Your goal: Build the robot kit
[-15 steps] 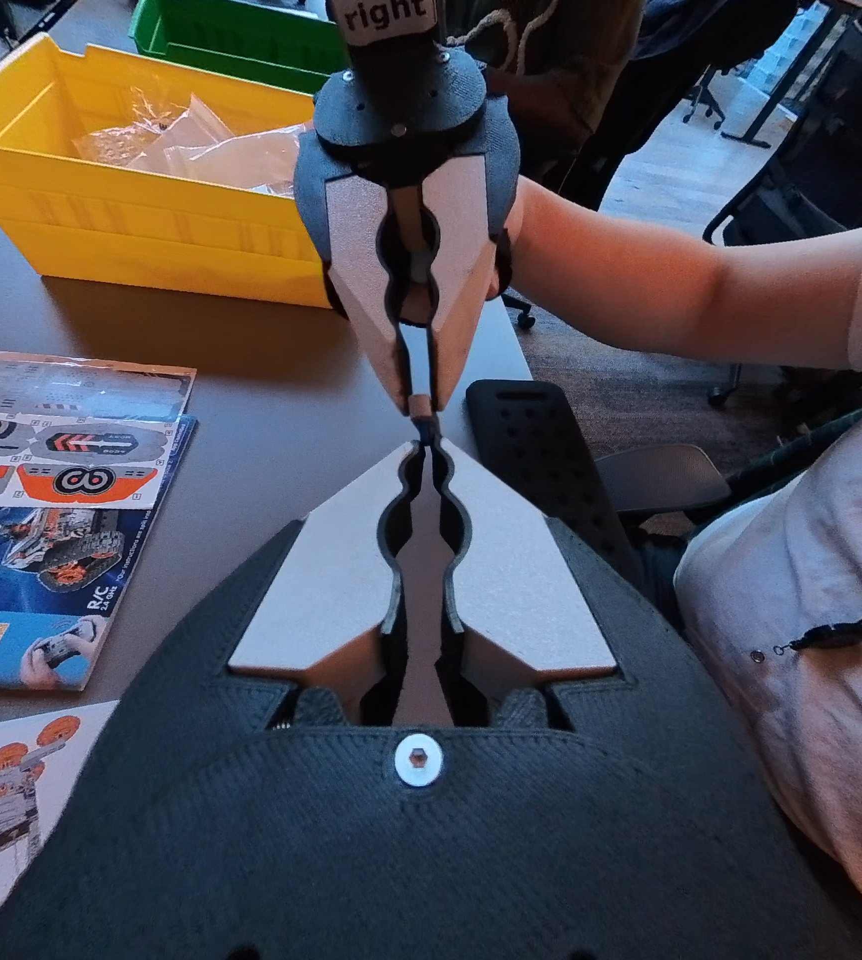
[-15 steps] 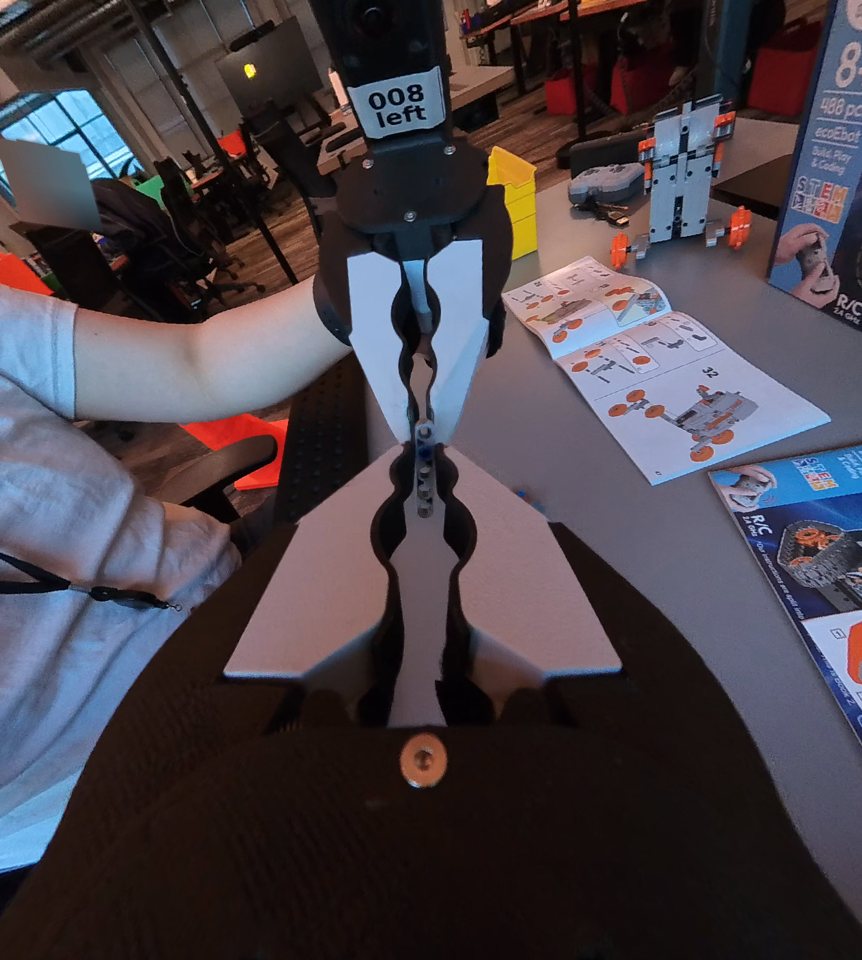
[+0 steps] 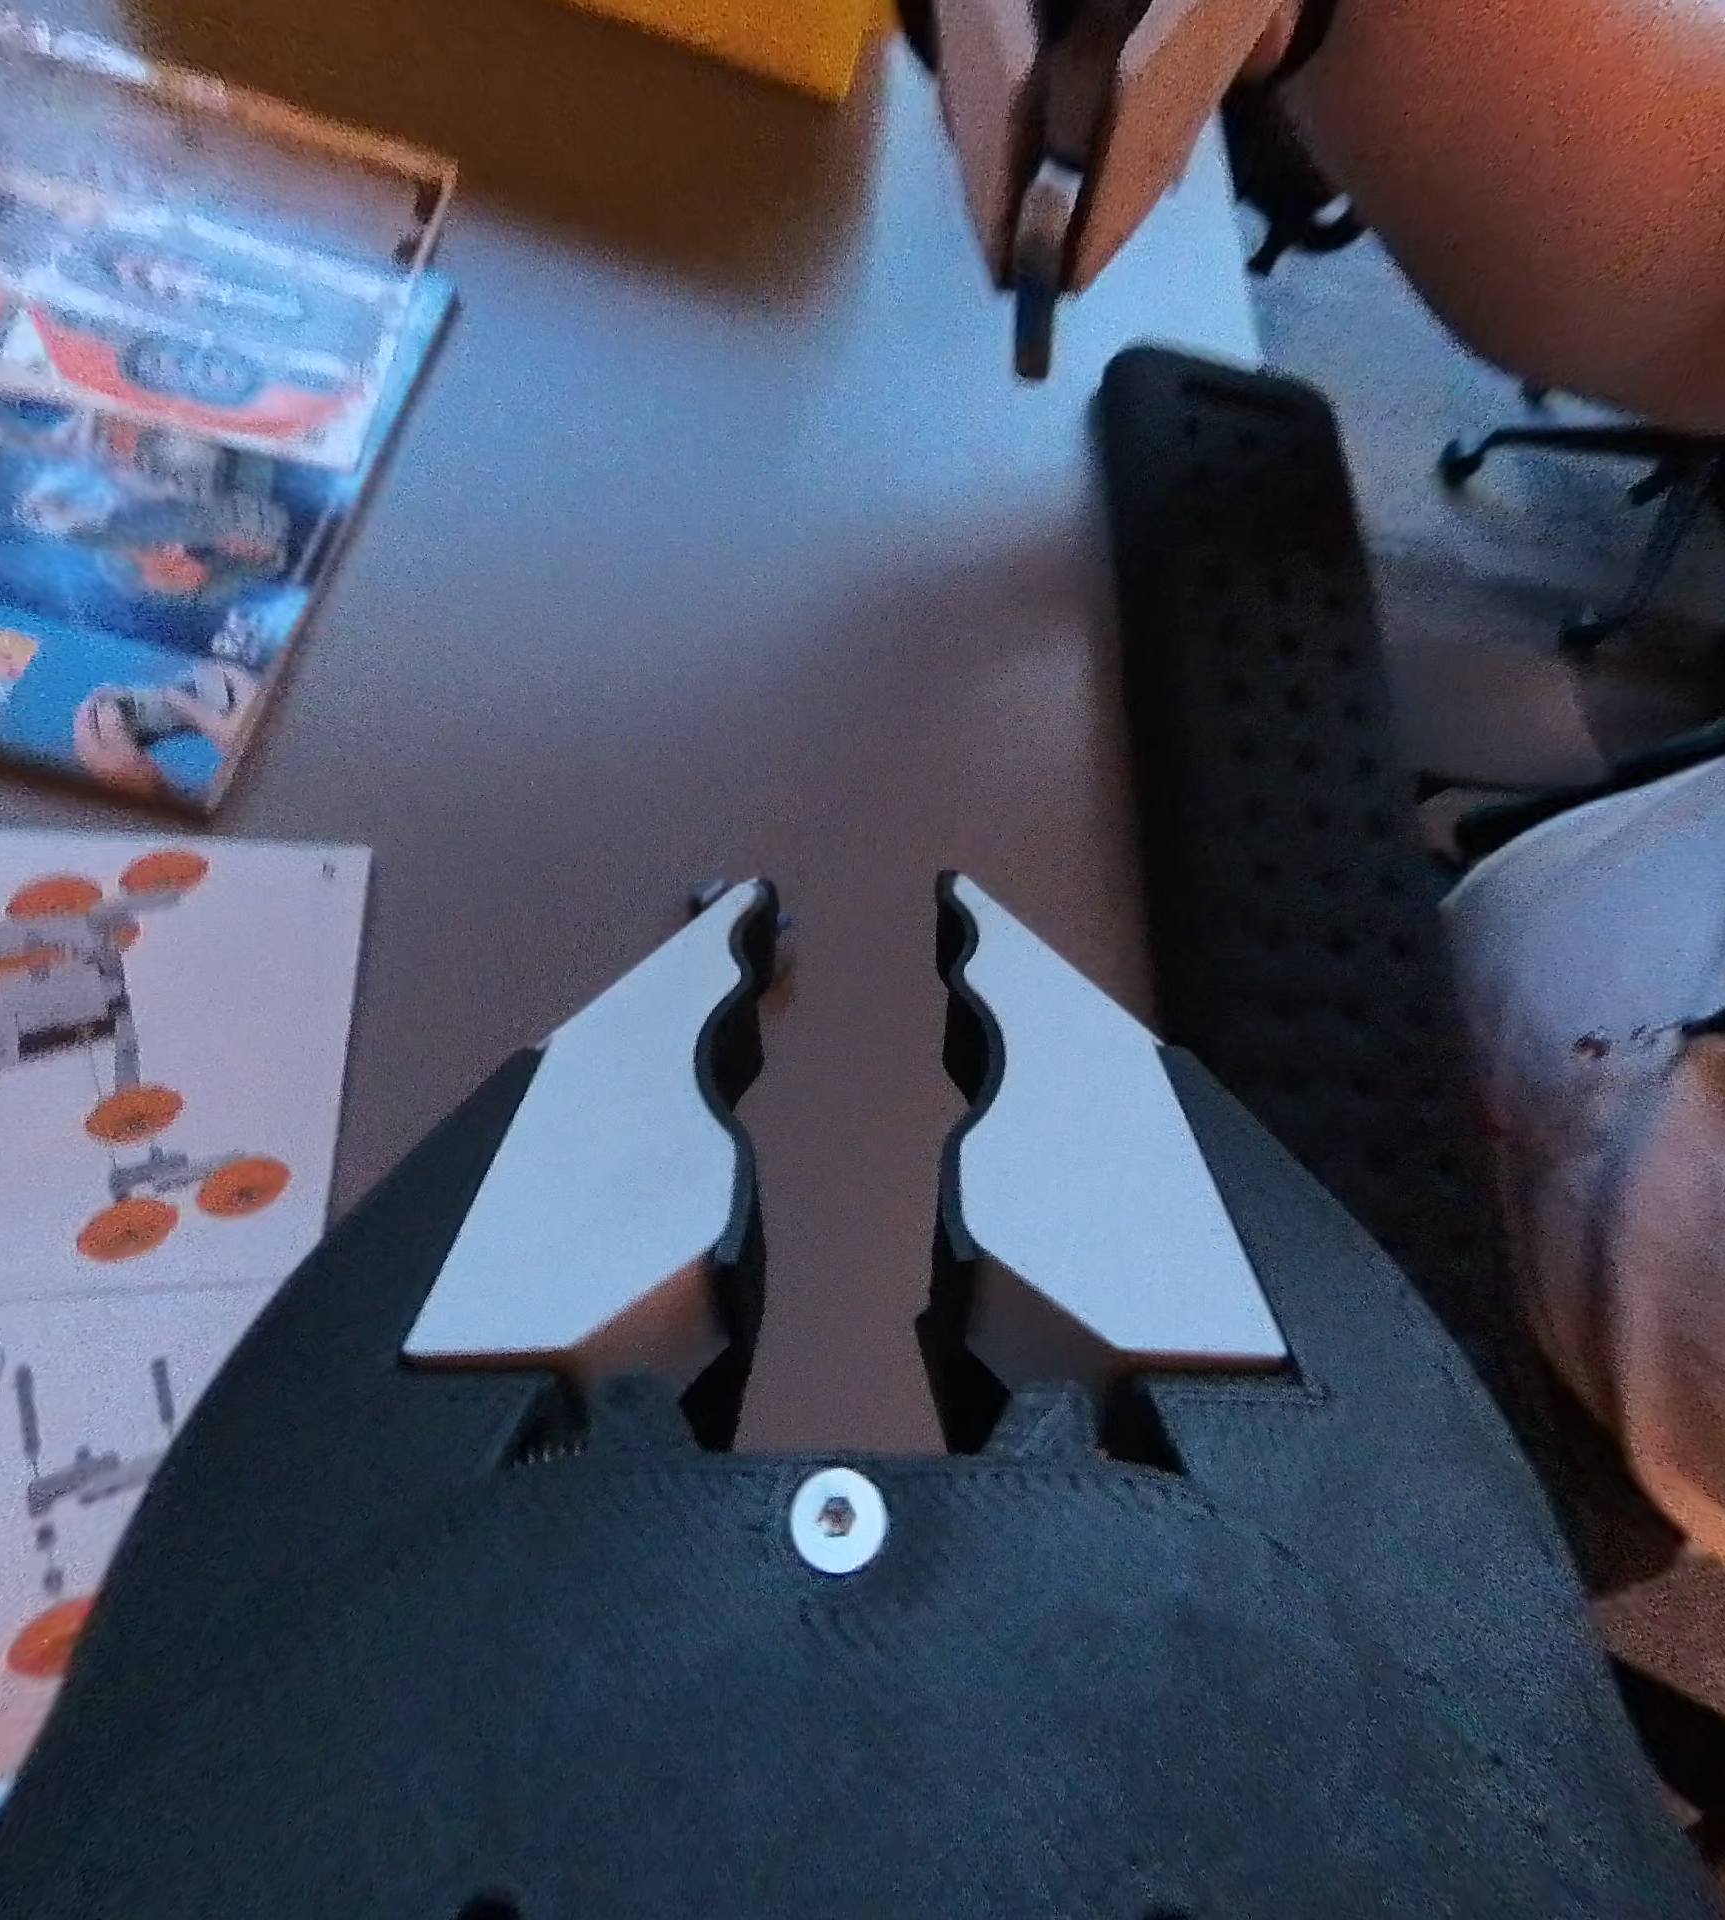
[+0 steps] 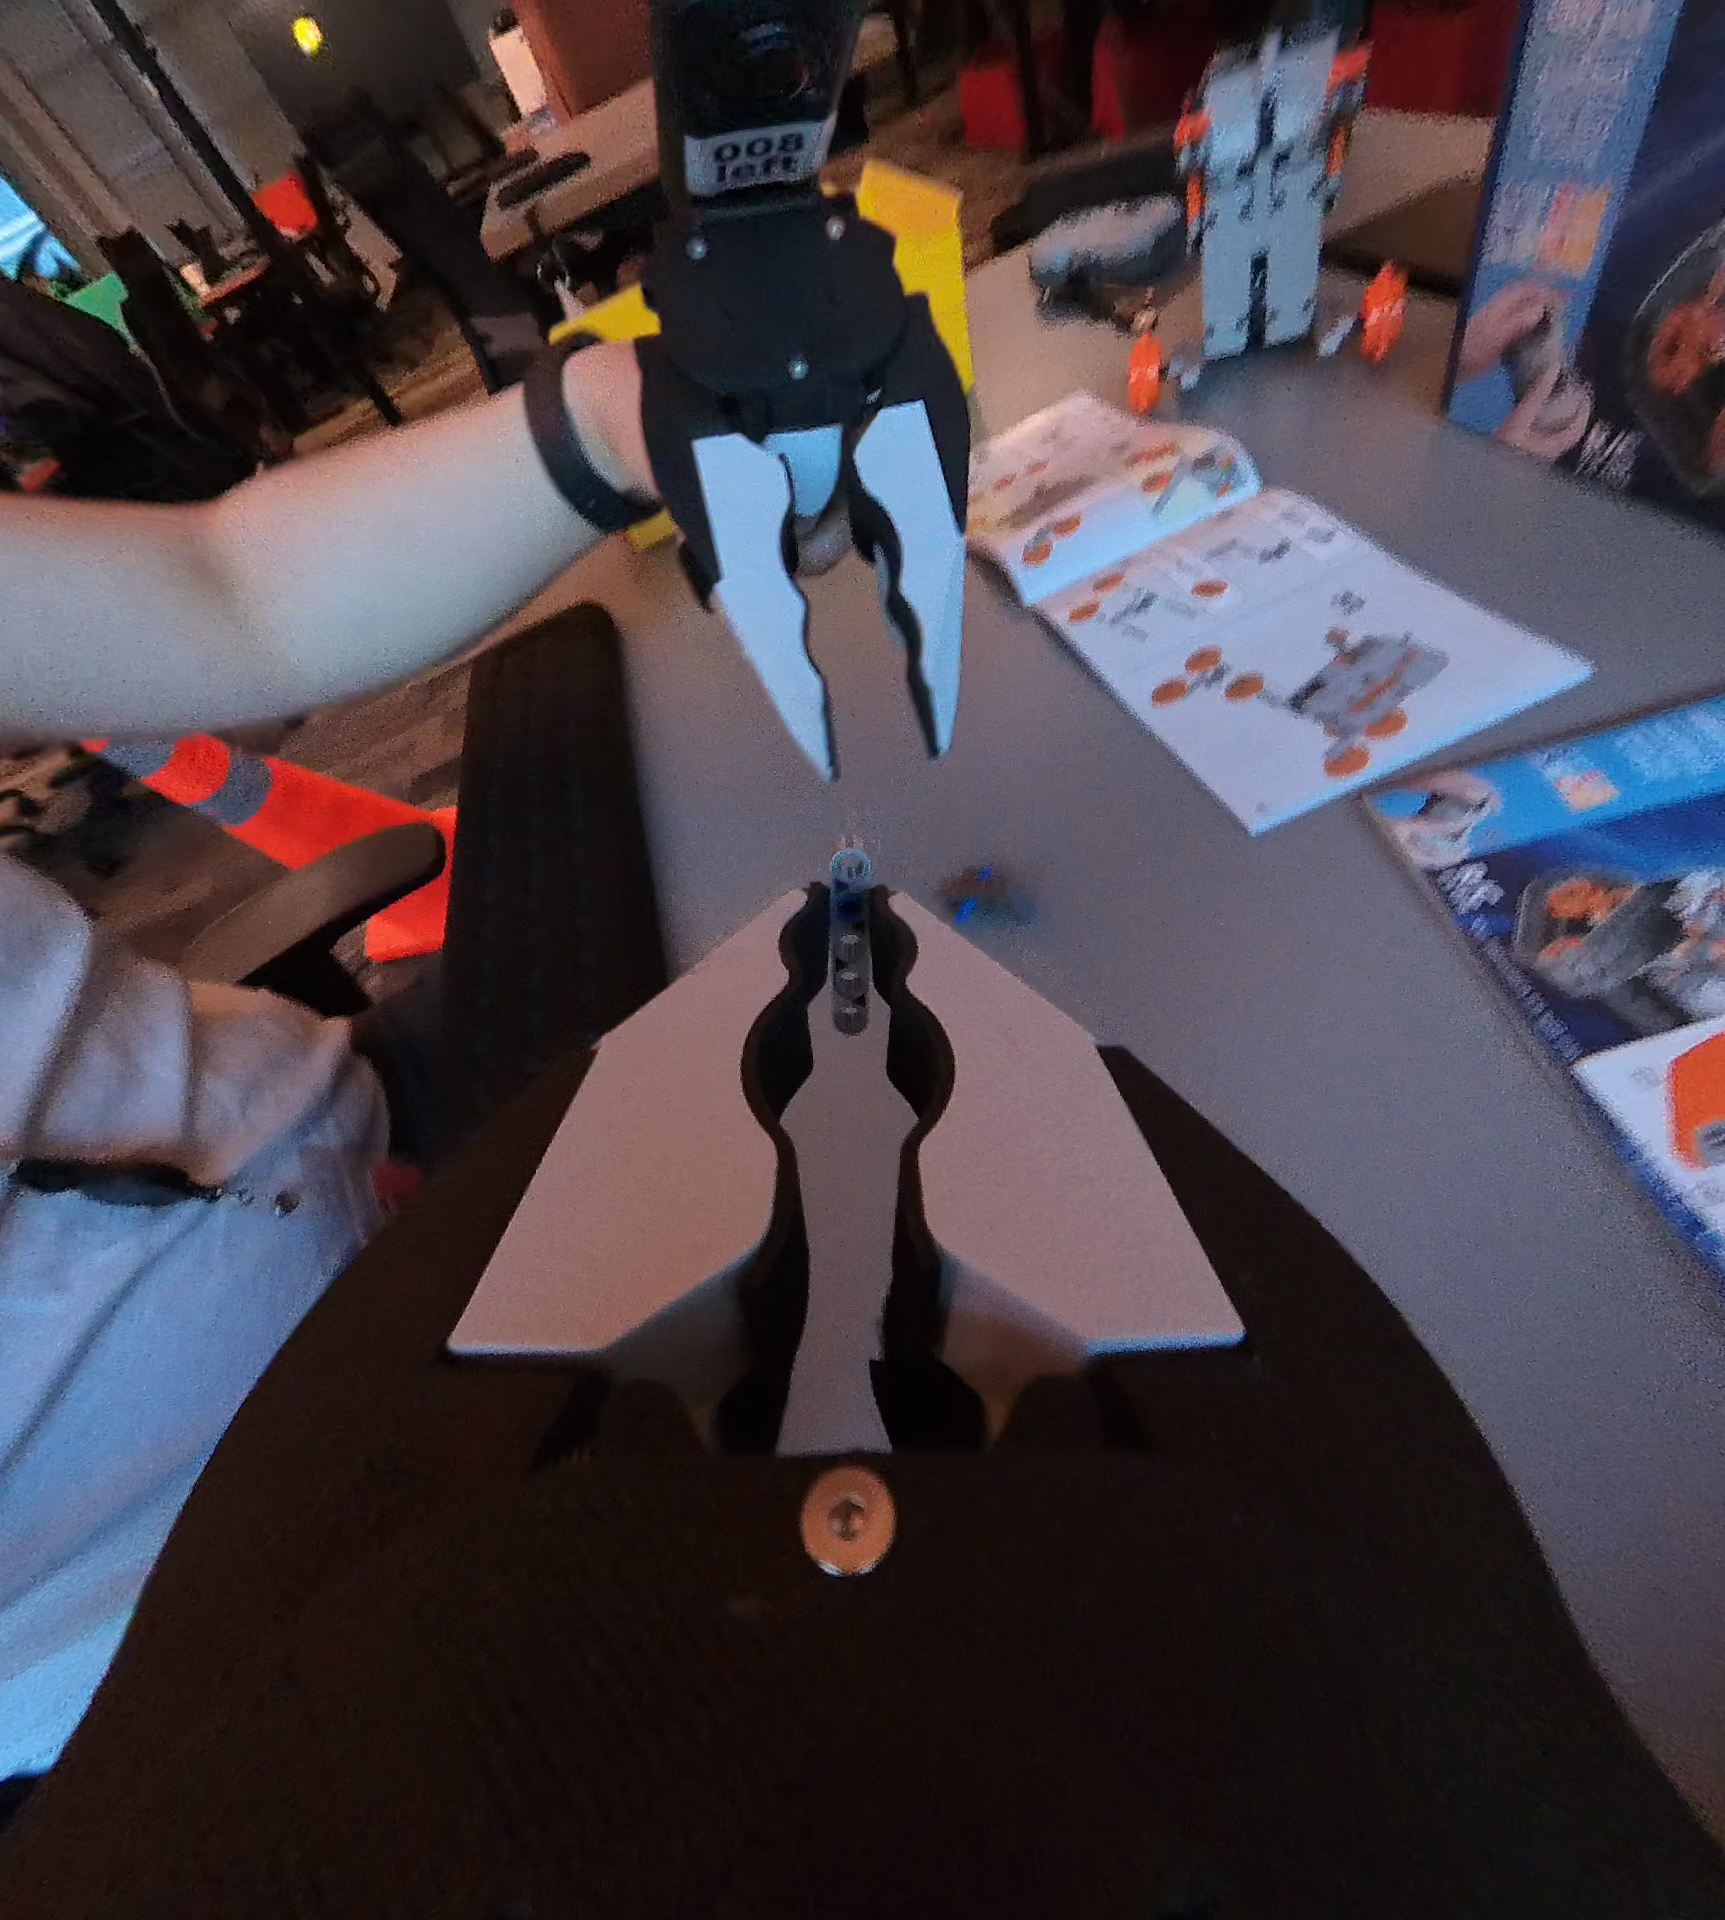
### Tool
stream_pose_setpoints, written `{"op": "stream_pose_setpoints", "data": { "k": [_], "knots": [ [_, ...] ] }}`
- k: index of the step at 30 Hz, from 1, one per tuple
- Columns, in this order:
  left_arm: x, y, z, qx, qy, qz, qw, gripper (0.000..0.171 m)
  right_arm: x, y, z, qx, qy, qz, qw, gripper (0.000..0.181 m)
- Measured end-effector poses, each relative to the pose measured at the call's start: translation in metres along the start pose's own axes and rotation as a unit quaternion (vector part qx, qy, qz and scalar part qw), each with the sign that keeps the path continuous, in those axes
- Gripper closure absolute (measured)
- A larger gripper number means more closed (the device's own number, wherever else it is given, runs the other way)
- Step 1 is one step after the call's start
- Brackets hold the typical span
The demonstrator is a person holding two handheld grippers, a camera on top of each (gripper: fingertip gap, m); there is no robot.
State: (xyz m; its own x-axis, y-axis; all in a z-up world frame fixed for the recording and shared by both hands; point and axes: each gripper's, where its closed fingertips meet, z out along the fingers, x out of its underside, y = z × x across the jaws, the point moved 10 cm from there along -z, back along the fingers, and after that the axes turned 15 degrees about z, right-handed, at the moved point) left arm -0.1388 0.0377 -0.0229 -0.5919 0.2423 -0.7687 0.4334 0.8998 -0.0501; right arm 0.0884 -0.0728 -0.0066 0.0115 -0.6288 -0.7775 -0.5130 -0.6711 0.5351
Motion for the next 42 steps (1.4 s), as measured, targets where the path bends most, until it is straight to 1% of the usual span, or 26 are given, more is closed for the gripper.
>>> {"op": "stream_pose_setpoints", "data": {
  "k": [2, 3, 6, 9, 11, 13, 14, 15, 17, 19, 21, 23, 24, 26, 27, 28, 30, 31, 33, 35, 37, 40, 42],
  "knots": [
    [0.029, -0.002, 0.005, -0.024, 0.047, 0.021, 0.998, 0.140, 0.015, -0.004, 0.003, 0.007, 0.015, 0.007, 1.000, 0.176],
    [0.036, -0.002, 0.008, -0.028, 0.055, 0.026, 0.998, 0.139, 0.019, -0.005, 0.005, 0.010, 0.018, 0.008, 1.000, 0.176],
    [0.038, 0.006, 0.018, -0.025, 0.029, 0.018, 0.999, 0.125, 0.026, -0.010, 0.012, 0.021, 0.036, 0.023, 0.999, 0.176],
    [0.043, 0.013, 0.031, -0.023, 0.033, 0.024, 0.999, 0.126, 0.033, -0.019, 0.022, 0.029, 0.052, 0.039, 0.997, 0.176],
    [0.046, 0.013, 0.042, -0.015, 0.039, 0.023, 0.999, 0.132, 0.035, -0.027, 0.029, 0.032, 0.055, 0.058, 0.996, 0.176],
    [0.046, 0.014, 0.046, -0.018, 0.031, 0.025, 0.999, 0.140, 0.036, -0.033, 0.037, 0.021, 0.066, 0.086, 0.994, 0.176],
    [0.046, 0.014, 0.047, -0.010, 0.029, 0.024, 0.999, 0.153, 0.036, -0.037, 0.042, 0.021, 0.074, 0.099, 0.992, 0.176],
    [0.046, 0.014, 0.048, -0.005, 0.027, 0.022, 0.999, 0.157, 0.035, -0.041, 0.047, 0.029, 0.081, 0.105, 0.991, 0.176],
    [0.044, 0.014, 0.050, -0.006, 0.032, 0.023, 0.999, 0.158, 0.034, -0.049, 0.056, 0.038, 0.096, 0.107, 0.989, 0.176],
    [0.038, 0.014, 0.048, -0.013, 0.072, 0.044, 0.996, 0.158, 0.031, -0.055, 0.062, 0.041, 0.098, 0.107, 0.989, 0.176],
    [0.029, 0.014, 0.042, -0.040, 0.137, 0.096, 0.985, 0.159, 0.027, -0.062, 0.066, 0.051, 0.088, 0.108, 0.989, 0.176],
    [0.020, 0.010, 0.040, -0.069, 0.208, 0.162, 0.962, 0.159, 0.022, -0.068, 0.070, 0.059, 0.074, 0.105, 0.990, 0.177],
    [0.017, 0.007, 0.041, -0.086, 0.243, 0.196, 0.946, 0.160, 0.019, -0.070, 0.072, 0.061, 0.068, 0.109, 0.990, 0.176],
    [0.016, 0.001, 0.045, -0.110, 0.316, 0.274, 0.902, 0.160, 0.012, -0.076, 0.076, 0.085, 0.054, 0.117, 0.988, 0.176],
    [0.016, -0.001, 0.047, -0.126, 0.345, 0.312, 0.876, 0.159, 0.008, -0.078, 0.078, 0.092, 0.047, 0.120, 0.987, 0.176],
    [0.017, -0.005, 0.050, -0.131, 0.363, 0.343, 0.857, 0.159, 0.005, -0.078, 0.081, 0.088, 0.040, 0.124, 0.988, 0.176],
    [0.017, -0.011, 0.056, -0.137, 0.378, 0.368, 0.839, 0.160, -0.002, -0.078, 0.090, 0.068, 0.032, 0.138, 0.988, 0.176],
    [0.017, -0.011, 0.058, -0.142, 0.378, 0.370, 0.837, 0.159, -0.005, -0.077, 0.094, 0.066, 0.031, 0.138, 0.988, 0.176],
    [0.017, -0.012, 0.059, -0.149, 0.369, 0.364, 0.842, 0.159, -0.011, -0.077, 0.104, 0.086, 0.033, 0.117, 0.989, 0.176],
    [0.018, -0.013, 0.058, -0.154, 0.360, 0.361, 0.846, 0.159, -0.021, -0.071, 0.112, 0.097, 0.009, 0.073, 0.993, 0.176],
    [0.020, -0.014, 0.058, -0.163, 0.351, 0.365, 0.847, 0.159, -0.030, -0.071, 0.120, 0.110, -0.017, 0.054, 0.992, 0.176],
    [0.024, -0.017, 0.058, -0.177, 0.339, 0.368, 0.848, 0.158, -0.026, -0.079, 0.141, 0.076, 0.016, 0.100, 0.992, 0.176],
    [0.025, -0.018, 0.058, -0.186, 0.329, 0.372, 0.848, 0.158, -0.016, -0.080, 0.151, 0.061, 0.056, 0.100, 0.992, 0.176]
  ]
}}
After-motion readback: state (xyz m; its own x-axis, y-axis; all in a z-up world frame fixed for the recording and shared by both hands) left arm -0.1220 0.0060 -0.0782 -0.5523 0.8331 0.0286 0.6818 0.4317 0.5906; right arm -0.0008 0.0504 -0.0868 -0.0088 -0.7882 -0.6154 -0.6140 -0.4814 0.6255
